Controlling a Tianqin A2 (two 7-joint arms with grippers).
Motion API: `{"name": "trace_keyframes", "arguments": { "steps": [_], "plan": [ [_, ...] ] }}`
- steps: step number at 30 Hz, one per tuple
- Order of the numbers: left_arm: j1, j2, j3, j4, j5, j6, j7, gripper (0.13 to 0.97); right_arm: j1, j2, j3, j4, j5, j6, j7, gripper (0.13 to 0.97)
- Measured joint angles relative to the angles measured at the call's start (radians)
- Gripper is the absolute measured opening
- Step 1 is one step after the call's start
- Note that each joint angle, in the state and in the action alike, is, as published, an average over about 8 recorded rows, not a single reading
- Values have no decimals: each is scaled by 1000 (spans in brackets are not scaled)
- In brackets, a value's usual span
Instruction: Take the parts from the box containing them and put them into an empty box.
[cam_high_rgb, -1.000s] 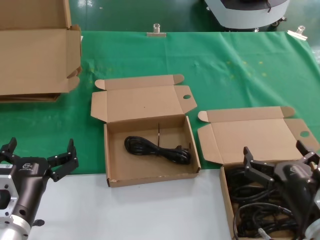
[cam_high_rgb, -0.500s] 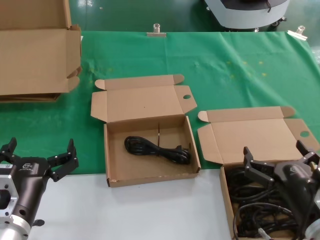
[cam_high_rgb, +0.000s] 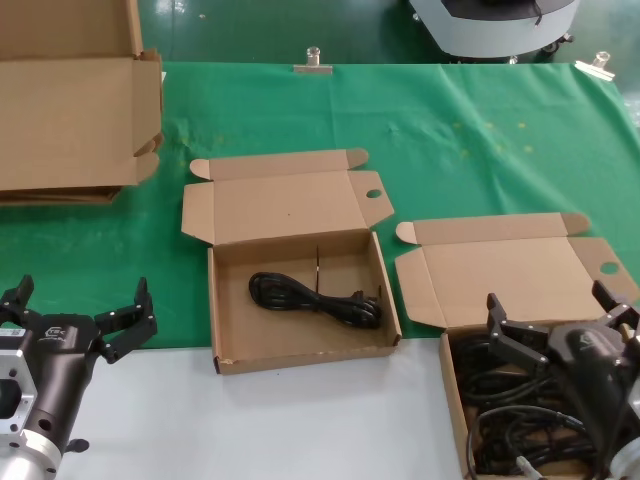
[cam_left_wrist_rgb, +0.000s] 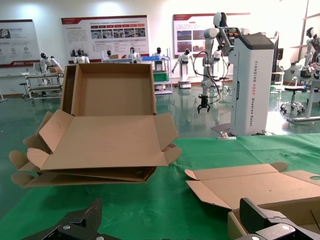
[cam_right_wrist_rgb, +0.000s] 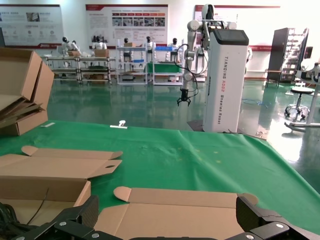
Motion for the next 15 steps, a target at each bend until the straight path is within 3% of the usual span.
{"name": "trace_keyframes", "arguments": {
  "steps": [15],
  "plan": [
    [0,0,0,0,0,0,0,966,0,0,0,0,0,0,0,965]
  ]
}}
